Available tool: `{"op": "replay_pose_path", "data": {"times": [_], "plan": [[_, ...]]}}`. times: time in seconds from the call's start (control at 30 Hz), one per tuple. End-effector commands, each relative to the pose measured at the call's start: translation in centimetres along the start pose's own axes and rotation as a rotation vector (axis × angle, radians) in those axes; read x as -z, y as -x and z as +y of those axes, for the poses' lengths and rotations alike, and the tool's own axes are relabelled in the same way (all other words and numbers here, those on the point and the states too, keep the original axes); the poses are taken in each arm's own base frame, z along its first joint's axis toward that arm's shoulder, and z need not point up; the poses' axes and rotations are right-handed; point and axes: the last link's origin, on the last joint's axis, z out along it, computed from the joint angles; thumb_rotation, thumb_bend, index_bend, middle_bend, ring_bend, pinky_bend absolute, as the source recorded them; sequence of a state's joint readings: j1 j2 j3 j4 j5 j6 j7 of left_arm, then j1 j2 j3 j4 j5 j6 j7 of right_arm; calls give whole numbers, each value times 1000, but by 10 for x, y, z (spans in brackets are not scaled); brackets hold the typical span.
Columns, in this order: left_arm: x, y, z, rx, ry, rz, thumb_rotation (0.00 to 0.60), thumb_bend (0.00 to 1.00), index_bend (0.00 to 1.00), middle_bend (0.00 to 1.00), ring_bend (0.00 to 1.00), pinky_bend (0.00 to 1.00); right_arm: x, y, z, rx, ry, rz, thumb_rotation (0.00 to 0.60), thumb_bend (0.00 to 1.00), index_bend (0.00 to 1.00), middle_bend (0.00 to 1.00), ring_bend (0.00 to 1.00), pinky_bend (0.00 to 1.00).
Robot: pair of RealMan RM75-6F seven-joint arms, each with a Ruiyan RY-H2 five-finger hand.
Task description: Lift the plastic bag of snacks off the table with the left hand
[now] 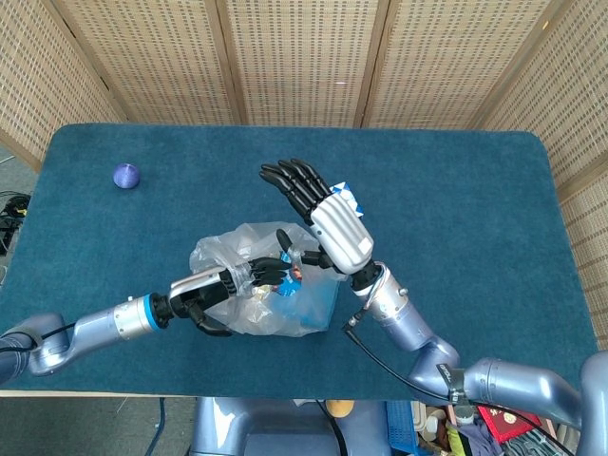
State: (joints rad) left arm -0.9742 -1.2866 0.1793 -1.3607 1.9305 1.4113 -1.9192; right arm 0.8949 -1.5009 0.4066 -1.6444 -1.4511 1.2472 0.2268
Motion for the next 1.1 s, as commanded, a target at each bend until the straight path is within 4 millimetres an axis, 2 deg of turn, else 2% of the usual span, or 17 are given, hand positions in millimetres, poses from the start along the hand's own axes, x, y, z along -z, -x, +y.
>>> {"op": "replay_pose_path", "data": {"times": [0.03,0.3,0.6,1.1], "plan": [[-3,3,-1,9,13,-5,477,201,0,0,0,0,0,0,-1,-4,1,2,600,590,53,105,0,0],[-16,7,-17,23,53,46,477,202,0,0,0,0,0,0,-1,-11,7,2,600,591,54,105,0,0],[-18,5,-16,10,68,79,470,201,0,0,0,0,-1,-1,0,-16,9,2,600,589,53,105,0,0],[-44,9,-12,-32,29,35,469,201,0,0,0,0,-6,1,-1,-8,8,-12,600,588,53,105,0,0]]}}
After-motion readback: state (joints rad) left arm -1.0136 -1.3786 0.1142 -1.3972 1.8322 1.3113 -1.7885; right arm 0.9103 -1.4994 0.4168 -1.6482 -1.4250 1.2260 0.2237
